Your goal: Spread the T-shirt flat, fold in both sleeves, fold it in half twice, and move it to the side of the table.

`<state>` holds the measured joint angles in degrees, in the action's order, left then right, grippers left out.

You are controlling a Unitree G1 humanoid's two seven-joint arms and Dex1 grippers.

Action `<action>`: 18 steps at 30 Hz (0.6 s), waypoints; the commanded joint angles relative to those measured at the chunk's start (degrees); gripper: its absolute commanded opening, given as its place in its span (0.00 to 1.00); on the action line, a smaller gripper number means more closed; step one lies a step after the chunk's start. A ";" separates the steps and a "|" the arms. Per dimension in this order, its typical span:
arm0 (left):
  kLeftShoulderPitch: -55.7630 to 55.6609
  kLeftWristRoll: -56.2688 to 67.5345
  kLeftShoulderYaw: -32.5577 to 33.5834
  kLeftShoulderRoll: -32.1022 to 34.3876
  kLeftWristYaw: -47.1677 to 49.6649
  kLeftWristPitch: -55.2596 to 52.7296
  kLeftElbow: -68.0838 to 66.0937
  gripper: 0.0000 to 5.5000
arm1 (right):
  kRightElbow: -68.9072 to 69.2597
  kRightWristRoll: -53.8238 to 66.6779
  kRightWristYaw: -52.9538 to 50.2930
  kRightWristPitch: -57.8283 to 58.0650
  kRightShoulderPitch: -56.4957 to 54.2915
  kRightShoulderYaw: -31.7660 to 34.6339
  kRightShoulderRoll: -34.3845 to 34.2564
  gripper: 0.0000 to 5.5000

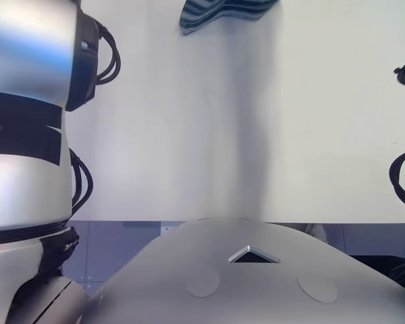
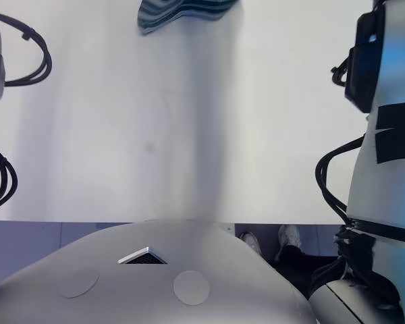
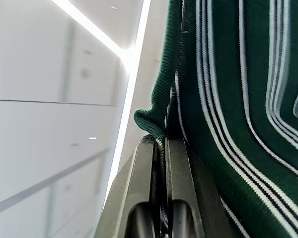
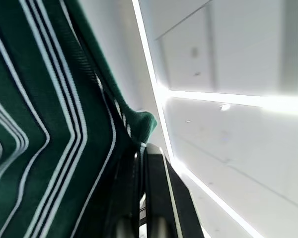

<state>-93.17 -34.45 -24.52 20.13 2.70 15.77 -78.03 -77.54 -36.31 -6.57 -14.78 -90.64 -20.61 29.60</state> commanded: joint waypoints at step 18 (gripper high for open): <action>60.50 56.78 -14.51 35.07 -95.20 -15.58 82.29 0.00 | 95.52 58.41 82.07 10.29 83.22 -9.03 37.27 0.00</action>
<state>-41.51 12.00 -30.57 40.66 -87.91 9.43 -18.34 -3.38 14.07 69.70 -14.19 -22.37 -25.81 55.10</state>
